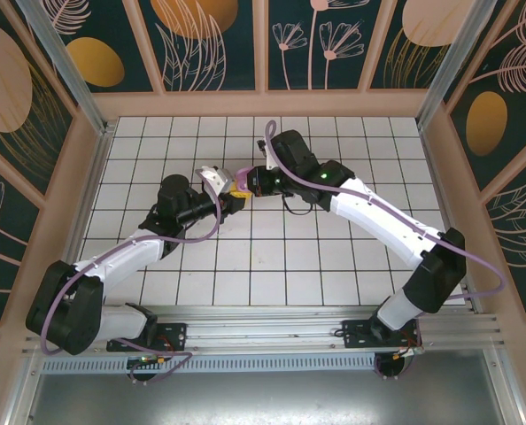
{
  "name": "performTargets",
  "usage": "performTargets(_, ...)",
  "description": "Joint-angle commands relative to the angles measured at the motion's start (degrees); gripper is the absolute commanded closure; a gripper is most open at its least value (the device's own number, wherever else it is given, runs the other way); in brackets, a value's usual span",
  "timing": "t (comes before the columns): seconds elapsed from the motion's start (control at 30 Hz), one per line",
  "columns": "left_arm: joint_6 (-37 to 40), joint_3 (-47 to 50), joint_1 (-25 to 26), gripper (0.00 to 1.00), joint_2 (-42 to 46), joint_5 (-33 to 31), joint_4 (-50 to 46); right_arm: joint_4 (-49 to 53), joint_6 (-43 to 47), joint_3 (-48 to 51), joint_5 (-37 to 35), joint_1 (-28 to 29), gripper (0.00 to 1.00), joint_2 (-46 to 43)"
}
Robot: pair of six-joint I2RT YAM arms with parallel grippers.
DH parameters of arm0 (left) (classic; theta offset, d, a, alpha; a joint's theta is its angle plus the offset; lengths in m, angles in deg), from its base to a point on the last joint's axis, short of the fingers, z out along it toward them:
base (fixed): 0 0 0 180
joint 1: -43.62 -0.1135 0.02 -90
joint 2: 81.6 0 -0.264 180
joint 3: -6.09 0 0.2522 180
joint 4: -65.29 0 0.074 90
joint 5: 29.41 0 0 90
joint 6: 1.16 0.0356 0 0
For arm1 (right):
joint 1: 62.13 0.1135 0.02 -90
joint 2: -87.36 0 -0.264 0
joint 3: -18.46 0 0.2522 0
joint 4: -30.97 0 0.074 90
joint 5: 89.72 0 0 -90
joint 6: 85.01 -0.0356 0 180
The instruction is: Insert wireless bluetooth earbuds into charging case
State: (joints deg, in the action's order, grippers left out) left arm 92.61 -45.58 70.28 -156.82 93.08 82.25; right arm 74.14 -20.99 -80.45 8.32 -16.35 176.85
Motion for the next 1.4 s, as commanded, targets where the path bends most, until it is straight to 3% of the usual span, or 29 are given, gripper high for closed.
performTargets(0.0,-0.6,-0.8,0.3,0.93,-0.7,0.2,2.3,1.2,0.1,-2.3,0.4,0.6,0.88,0.9)
performTargets(1.37,-0.3,-1.3,0.3,0.93,-0.6,-0.2,0.7,5.9,1.4,-7.2,0.8,1.3,0.75,5.4)
